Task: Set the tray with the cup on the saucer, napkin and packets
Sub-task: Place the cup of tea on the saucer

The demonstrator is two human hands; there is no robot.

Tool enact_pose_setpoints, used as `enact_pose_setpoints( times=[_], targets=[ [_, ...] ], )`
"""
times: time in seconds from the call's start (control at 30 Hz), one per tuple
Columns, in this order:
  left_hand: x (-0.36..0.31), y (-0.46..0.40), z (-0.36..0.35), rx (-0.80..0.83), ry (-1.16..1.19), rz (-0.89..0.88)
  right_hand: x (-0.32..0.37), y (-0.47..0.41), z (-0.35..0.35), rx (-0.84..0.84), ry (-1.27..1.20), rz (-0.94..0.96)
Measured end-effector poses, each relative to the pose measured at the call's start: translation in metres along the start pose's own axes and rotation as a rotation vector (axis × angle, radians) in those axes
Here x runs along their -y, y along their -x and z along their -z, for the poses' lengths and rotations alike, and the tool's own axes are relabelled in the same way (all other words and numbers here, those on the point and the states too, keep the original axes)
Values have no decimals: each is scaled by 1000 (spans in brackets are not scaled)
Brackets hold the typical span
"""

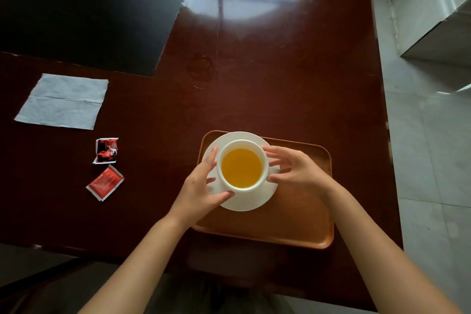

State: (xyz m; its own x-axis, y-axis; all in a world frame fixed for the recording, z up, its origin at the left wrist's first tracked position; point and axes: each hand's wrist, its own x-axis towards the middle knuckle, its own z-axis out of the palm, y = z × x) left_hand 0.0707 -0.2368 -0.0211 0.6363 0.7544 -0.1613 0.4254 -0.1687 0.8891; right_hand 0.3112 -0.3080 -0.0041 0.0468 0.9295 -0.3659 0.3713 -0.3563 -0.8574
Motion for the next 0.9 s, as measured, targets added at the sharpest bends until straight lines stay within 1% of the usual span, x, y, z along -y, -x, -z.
enact_pose_setpoints(
  times=[0.1, 0.2, 0.5, 0.67, 0.77, 0.83, 0.9],
  targets=[
    [2, -9, 6, 94, 23, -8, -9, 11, -5, -126, -31, -20],
    [4, -12, 9, 101, 41, -7, -13, 17, -12, -218, -59, -32],
    [2, -3, 6, 26, 34, -15, -9, 18, -14, -239, -94, -42],
    [2, -1, 9, 7, 14, -9, -2, 19, -10, -222, -31, -29],
    [1, 2, 19, -19, -25, -5, 10, 18, -6, -307, 74, 36],
    [-3, 2, 28, -65, -71, -8, 22, 13, -5, -360, 130, 92],
    [-8, 1, 39, -118, -124, -16, 39, 3, -9, -364, 171, 142]
  ],
)
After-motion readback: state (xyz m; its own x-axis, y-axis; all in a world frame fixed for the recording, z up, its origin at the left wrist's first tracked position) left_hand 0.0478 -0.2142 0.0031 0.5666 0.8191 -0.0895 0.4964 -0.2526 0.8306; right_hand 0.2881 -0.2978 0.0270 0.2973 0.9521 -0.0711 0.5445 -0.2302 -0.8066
